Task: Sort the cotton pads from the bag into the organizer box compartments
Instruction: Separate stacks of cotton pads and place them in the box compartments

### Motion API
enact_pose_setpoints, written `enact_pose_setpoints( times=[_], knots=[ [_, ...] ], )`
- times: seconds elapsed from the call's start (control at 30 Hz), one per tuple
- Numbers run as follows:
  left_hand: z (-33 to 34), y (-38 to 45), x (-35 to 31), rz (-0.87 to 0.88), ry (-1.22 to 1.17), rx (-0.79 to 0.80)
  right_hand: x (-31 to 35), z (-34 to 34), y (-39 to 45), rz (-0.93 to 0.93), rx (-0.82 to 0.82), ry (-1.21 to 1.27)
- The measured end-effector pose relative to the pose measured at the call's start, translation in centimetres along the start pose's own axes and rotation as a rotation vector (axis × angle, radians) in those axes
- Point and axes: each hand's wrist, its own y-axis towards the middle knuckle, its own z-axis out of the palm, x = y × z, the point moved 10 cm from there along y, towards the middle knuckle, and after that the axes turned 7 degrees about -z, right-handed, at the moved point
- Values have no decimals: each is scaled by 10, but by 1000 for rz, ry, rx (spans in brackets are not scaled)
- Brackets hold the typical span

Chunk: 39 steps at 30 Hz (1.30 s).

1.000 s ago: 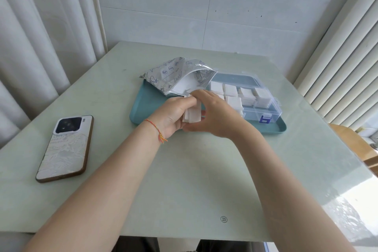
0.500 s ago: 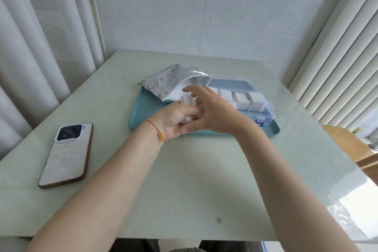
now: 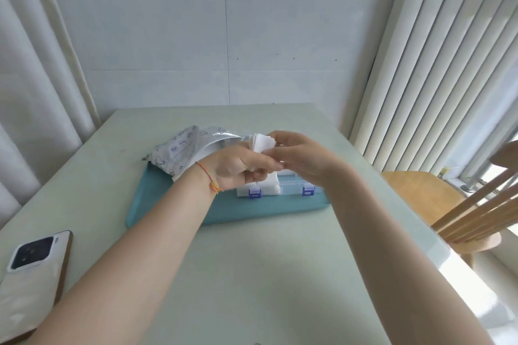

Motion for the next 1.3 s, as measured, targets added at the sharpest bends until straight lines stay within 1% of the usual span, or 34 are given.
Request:
enact_pose_setpoints(
  times=[0.03,0.1,0.13,0.17,0.2,0.23,0.27,0.33,0.43,0.5,0.57,0.7,0.9,1.0,1.1,1.17,1.2,1.23,1.27,1.3],
  knots=[
    [0,4,1,-10,-12,0,-3,-9,1,2,-37,11],
    [-7,16,2,-43,-5,-57,-13,-46,3,33,-214,-47],
    [-17,19,2,-50,33,-147,-17,-66,0,60,-312,-130],
    [-29,25,2,-50,101,-272,-24,-86,-3,100,-386,-220],
    [-41,27,2,-48,190,-410,-30,-98,-6,143,-415,-290],
    [-50,30,0,-35,300,-525,-37,-105,-9,183,-409,-332],
    [-53,33,-1,-32,426,-597,-44,-106,-10,216,-383,-366],
    [-49,45,4,-63,651,-609,-56,-103,-10,258,-340,-430],
    [-38,55,14,-139,921,-552,-66,-94,-5,295,-294,-575],
    [-35,55,15,-145,1006,-557,-71,-93,-3,321,-310,-647],
    [-33,54,14,-143,1045,-559,-71,-90,-1,343,-315,-725],
    [-28,54,14,-150,1105,-528,-82,-85,8,413,-261,-848],
    [-16,62,26,-242,1187,-373,-86,-76,15,475,-168,-1099],
    [-13,65,28,-271,1235,-346,-86,-73,21,473,-113,-1143],
    [-13,66,28,-272,1240,-354,-85,-74,22,480,-69,-1197],
    [-18,63,21,-211,1174,-401,-73,-78,22,441,-106,-1244],
    [-24,57,13,-157,1119,-457,-62,-78,24,406,-148,-1250],
    [-33,48,3,-77,1049,-542,-51,-77,26,366,-192,-1236],
    [-46,34,-9,28,975,-669,-41,-74,30,323,-234,-1204],
    [-65,12,-22,135,922,-827,-31,-65,38,273,-262,-1166]
  ],
)
